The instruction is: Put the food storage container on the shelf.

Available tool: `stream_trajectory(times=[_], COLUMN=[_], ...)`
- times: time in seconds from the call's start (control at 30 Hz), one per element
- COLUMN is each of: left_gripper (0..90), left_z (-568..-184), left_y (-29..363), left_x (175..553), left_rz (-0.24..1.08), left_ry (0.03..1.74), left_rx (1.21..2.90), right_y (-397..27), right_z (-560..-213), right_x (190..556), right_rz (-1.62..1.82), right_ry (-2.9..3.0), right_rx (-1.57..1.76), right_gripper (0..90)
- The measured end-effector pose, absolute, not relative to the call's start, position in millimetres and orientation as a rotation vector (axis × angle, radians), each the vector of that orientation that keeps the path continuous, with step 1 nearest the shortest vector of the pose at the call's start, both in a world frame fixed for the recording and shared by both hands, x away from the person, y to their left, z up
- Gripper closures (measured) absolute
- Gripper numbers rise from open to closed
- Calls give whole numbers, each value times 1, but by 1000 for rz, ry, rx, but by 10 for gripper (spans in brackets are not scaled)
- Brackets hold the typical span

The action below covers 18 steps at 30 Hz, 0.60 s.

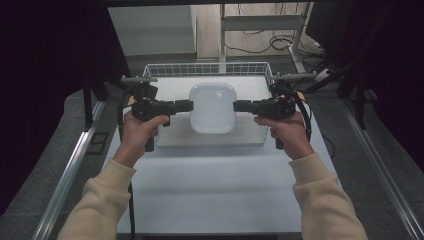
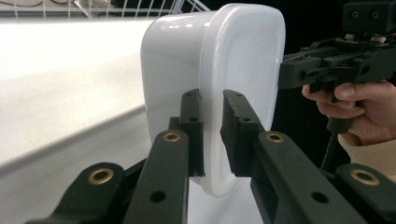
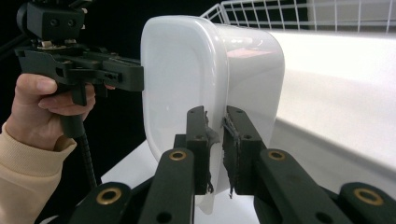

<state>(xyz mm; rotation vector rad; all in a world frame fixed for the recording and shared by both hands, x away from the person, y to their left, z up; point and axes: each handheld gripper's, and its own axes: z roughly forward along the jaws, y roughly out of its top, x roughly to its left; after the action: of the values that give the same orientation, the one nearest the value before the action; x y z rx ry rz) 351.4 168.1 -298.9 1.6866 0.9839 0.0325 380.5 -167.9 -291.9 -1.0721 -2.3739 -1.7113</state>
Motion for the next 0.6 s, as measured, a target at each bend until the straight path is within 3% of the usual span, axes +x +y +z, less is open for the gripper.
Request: stream_trajectory(times=[0.27,0.6], left_gripper=[795,796], left_z=[-286,-297], left_y=[174,176], left_x=[385,424], left_rz=[13,-52], left_ry=[978,1049], left_rx=[1686,1676], right_y=[-162,-156], right_z=[-275,-283], right_x=[411,451], right_rz=[-1689,-1611], right_ry=[-2365,-2318], right_rx=[-1102,-1201], right_gripper=[799,793])
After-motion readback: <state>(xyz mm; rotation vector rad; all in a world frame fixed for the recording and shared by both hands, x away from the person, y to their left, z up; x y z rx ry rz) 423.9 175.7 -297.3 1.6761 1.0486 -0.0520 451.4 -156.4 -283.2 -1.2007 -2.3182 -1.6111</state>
